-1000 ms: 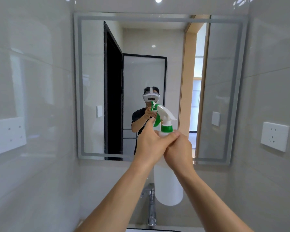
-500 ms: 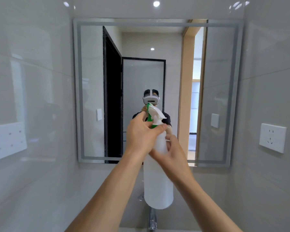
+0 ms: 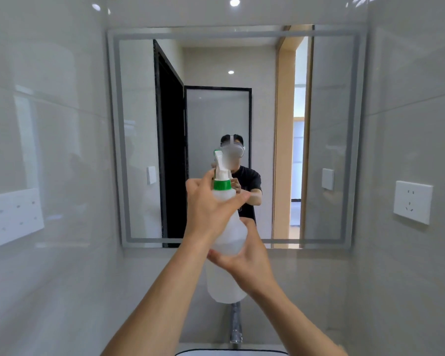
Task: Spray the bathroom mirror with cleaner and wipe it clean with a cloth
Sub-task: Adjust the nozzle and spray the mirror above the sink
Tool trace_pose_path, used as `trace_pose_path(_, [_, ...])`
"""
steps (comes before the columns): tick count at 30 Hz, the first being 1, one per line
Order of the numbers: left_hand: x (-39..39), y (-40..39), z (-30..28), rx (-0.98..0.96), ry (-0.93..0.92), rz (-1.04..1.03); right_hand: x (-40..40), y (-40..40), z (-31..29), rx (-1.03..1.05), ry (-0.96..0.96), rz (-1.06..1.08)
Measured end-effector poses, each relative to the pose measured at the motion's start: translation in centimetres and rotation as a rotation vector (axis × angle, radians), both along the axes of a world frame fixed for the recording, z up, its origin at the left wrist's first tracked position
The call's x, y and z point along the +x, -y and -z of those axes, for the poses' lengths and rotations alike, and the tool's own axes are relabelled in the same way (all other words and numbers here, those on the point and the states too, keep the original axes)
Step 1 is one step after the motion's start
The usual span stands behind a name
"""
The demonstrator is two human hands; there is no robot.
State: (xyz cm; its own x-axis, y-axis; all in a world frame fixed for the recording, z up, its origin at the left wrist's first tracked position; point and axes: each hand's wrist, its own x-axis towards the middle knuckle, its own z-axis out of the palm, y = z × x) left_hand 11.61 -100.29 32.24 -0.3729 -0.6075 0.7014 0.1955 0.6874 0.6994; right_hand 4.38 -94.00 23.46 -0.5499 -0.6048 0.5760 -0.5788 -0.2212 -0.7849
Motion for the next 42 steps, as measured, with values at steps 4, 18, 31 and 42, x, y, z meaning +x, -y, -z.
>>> trace_pose_path(4, [-0.1, 0.7, 0.1, 0.075, 0.001, 0.165, -0.4, 0.3, 0.1, 0.011, 0.008, 0.018])
trace_pose_path(18, [-1.4, 1.6, 0.3, 0.074, -0.078, 0.174, -0.6, 0.9, 0.1, 0.035, -0.02, 0.075])
trace_pose_path(31, [0.0, 3.4, -2.9, 0.061, -0.057, 0.178, 0.1, 3.0, -3.7, -0.024, -0.068, 0.016])
trace_pose_path(42, [2.9, 5.6, -11.0, 0.077, -0.137, -0.039, 2.0, 6.8, -11.5, -0.13, -0.151, -0.077])
